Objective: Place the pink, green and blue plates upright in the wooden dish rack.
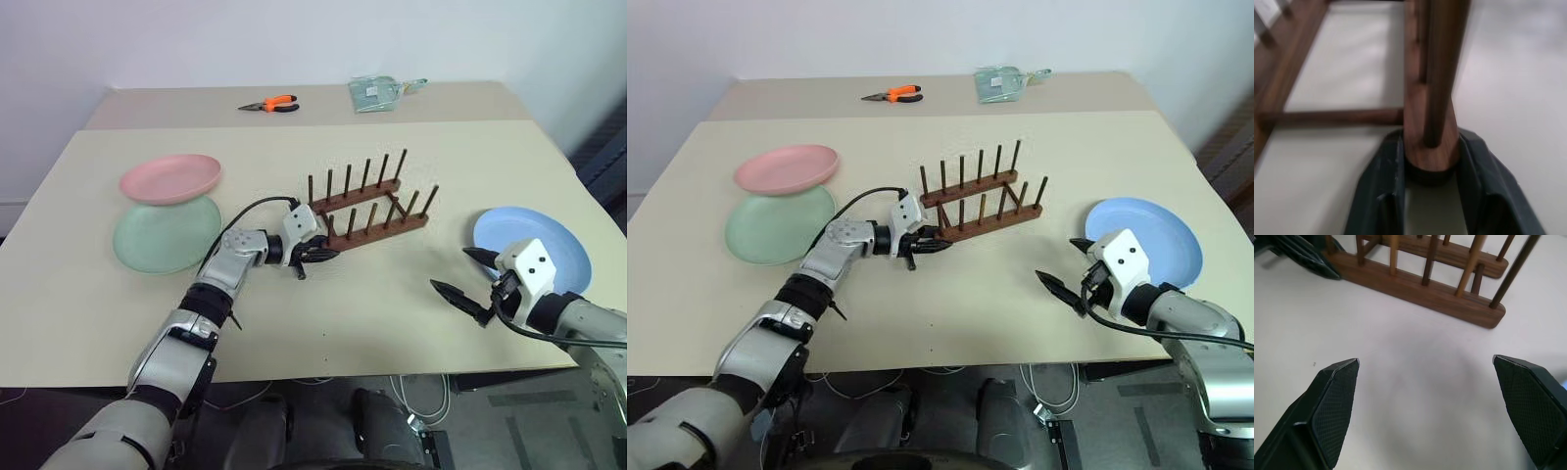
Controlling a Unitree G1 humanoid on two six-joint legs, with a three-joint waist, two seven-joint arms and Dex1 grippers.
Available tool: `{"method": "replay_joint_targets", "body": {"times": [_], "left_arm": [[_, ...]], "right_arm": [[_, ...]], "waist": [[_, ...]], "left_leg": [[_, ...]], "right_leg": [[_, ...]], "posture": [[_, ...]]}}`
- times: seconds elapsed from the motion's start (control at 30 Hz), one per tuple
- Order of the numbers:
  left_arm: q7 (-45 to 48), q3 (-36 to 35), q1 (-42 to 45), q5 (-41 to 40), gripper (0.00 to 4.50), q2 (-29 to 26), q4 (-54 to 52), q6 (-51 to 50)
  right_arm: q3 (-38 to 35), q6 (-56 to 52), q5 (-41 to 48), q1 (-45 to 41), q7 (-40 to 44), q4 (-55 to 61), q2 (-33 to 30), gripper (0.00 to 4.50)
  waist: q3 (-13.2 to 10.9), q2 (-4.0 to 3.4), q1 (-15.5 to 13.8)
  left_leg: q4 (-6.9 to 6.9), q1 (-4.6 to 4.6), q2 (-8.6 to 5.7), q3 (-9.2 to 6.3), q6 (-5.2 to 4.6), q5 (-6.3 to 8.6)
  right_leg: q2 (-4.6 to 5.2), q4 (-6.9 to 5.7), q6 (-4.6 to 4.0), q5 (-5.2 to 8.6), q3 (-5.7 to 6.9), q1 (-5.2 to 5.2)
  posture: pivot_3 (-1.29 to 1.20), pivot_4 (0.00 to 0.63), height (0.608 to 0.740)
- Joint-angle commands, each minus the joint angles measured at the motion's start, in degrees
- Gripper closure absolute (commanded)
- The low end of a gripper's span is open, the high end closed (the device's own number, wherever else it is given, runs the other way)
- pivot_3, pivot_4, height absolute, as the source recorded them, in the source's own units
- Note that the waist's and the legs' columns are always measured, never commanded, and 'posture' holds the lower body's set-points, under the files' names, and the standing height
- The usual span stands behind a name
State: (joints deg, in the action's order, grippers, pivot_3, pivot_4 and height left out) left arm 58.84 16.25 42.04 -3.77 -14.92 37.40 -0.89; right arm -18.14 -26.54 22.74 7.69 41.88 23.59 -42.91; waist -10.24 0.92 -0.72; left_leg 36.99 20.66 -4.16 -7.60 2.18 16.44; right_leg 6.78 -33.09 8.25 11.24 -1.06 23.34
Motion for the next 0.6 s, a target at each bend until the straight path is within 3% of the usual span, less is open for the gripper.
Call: {"method": "replay_joint_targets", "body": {"times": [0.03, 0.13, 0.23, 0.33, 0.47, 0.5, 0.57, 0.6], "left_arm": [[4.7, 0.7, -3.3, -1.2, 3.73, -1.7, -7.4, -1.6], [10.4, 3.4, -8.3, -1.1, 3.73, -6.3, -18.5, -3.4], [10.6, 3.5, -10.6, -1.5, 3.73, -7.8, -22.8, -5.7], [8.9, 2.5, -11.2, -1.2, 2.30, -8.1, -23.8, -7.8], [4.4, 0.8, -12.4, 1.2, 0.24, -10.5, -25.0, -10.9], [4.1, 0.2, -13.3, 0.8, 0.00, -11.8, -26.4, -12.4], [4.1, -3.0, -17.9, -1.7, 0.00, -16.1, -32.0, -17.1], [4.5, -4.4, -20.2, -3.5, 0.21, -17.8, -35.3, -19.5]], "right_arm": [[-3.4, 0.1, 0.5, 0.4, 0.4, 1.5, -1.5, 0.00], [-6.4, -0.9, 1.3, 2.6, 2.9, 0.9, -3.8, 0.00], [-8.0, -1.1, 1.3, 4.9, 4.4, 0.6, -4.7, 0.00], [-8.0, -1.0, 0.8, 6.0, 5.2, 0.1, -5.0, 0.00], [-7.3, -0.9, -0.5, 7.8, 6.4, -0.8, -5.9, 1.34], [-7.3, -0.9, -0.2, 8.6, 7.2, -0.3, -6.1, 1.84], [-6.4, -1.0, 0.1, 10.4, 8.4, 1.3, -6.2, 2.84], [-5.8, -1.0, 0.2, 10.8, 8.5, 2.1, -6.0, 3.35]], "waist": [[0.0, 0.00, 0.0], [0.0, -0.02, 0.0], [0.0, 0.00, -0.2], [0.0, 0.00, -0.1], [0.0, 0.00, 0.0], [0.0, 0.00, 0.1], [0.0, -0.01, 0.4], [0.0, -0.01, 0.9]], "left_leg": [[0.00, 0.01, 0.01, -0.01, 0.00, 0.00], [0.00, 0.03, 0.01, -0.01, 0.00, 0.00], [0.01, 0.04, 0.02, -0.02, -0.03, 0.02], [0.08, 0.03, 0.02, -0.05, -0.03, 0.02], [0.06, -0.01, 0.03, -0.03, -0.03, 0.02], [0.04, -0.02, 0.03, -0.03, -0.03, 0.02], [-0.06, -0.09, 0.07, 0.00, -0.04, 0.03], [-0.13, -0.11, 0.11, 0.02, -0.04, 0.03]], "right_leg": [[0.00, 0.00, 0.00, 0.00, 0.00, 0.00], [0.00, 0.00, -0.02, 0.01, -0.01, 0.01], [0.00, 0.01, -0.13, 0.07, -0.02, 0.00], [0.00, 0.01, -0.20, 0.12, -0.01, -0.06], [0.00, 0.00, -0.19, 0.13, -0.01, -0.06], [0.00, 0.00, -0.19, 0.13, -0.01, -0.06], [-0.02, -0.01, -0.18, 0.13, -0.01, -0.05], [-0.04, -0.02, -0.17, 0.13, -0.02, -0.01]], "posture": [[0.00, 0.150, 0.740], [0.00, 0.150, 0.740], [0.00, 0.150, 0.740], [0.00, 0.150, 0.740], [0.00, 0.150, 0.740], [0.00, 0.150, 0.740], [0.00, 0.150, 0.740], [0.00, 0.150, 0.740]]}}
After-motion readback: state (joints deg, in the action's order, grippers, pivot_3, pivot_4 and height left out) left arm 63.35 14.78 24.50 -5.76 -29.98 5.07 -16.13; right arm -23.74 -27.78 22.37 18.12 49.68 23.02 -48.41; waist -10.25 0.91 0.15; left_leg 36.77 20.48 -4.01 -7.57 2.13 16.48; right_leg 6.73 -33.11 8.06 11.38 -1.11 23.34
